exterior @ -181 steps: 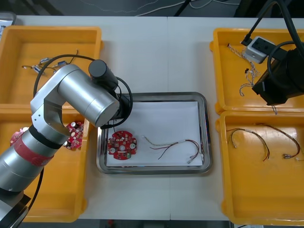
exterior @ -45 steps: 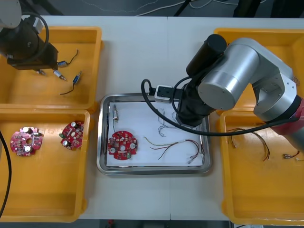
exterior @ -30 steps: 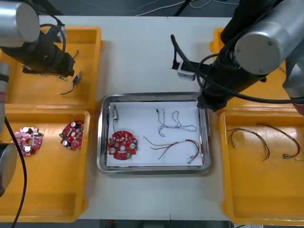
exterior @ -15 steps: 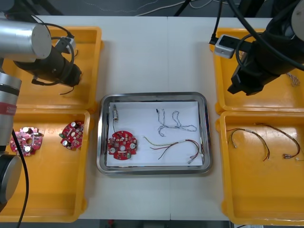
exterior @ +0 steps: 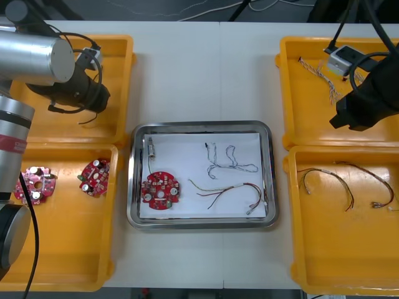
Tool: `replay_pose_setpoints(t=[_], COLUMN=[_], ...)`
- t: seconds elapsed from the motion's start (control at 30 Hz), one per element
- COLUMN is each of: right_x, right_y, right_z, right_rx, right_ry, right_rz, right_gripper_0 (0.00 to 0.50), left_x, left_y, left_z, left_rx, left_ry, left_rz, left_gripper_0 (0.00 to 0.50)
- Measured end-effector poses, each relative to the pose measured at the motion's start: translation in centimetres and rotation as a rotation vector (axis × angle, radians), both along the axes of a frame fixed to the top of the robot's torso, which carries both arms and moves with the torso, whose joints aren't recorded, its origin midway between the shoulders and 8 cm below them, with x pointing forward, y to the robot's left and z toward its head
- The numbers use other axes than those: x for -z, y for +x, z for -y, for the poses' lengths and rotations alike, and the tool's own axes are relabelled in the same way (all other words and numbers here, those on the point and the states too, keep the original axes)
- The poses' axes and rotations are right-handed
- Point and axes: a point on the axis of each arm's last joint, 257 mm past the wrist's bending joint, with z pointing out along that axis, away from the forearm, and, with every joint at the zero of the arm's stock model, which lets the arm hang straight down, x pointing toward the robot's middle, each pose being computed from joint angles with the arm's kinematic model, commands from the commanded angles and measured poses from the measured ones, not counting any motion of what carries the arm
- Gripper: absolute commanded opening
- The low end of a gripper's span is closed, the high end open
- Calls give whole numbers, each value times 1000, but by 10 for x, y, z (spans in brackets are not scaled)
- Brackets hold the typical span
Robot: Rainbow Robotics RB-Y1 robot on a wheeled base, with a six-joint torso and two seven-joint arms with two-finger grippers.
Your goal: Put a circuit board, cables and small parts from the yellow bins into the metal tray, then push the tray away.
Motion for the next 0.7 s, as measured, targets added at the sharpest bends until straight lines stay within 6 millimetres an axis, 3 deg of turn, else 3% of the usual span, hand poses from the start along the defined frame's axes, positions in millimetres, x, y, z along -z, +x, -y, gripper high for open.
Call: replay_pose_setpoints(t=[0.33, 0.43, 0.6, 0.7], right_x=[5, 11, 21, 27], right_y=[-13, -19, -28, -32], right_z=[38, 50, 63, 67], right_rx=[253, 300, 405, 447], right_ry=[127, 114, 115, 125], right_rz=[0, 4, -1, -15], right_gripper_0=[500, 500, 500, 500], left_x=[11, 14, 18, 22], left_y=[13, 14, 21, 23], left_z=[5, 8, 10, 8], left_rx=[10, 11, 8, 3], left_ry=[0, -7, -18, -23], left_rz=[32, 36, 55, 58], left_gripper_0=[426, 390, 383, 333])
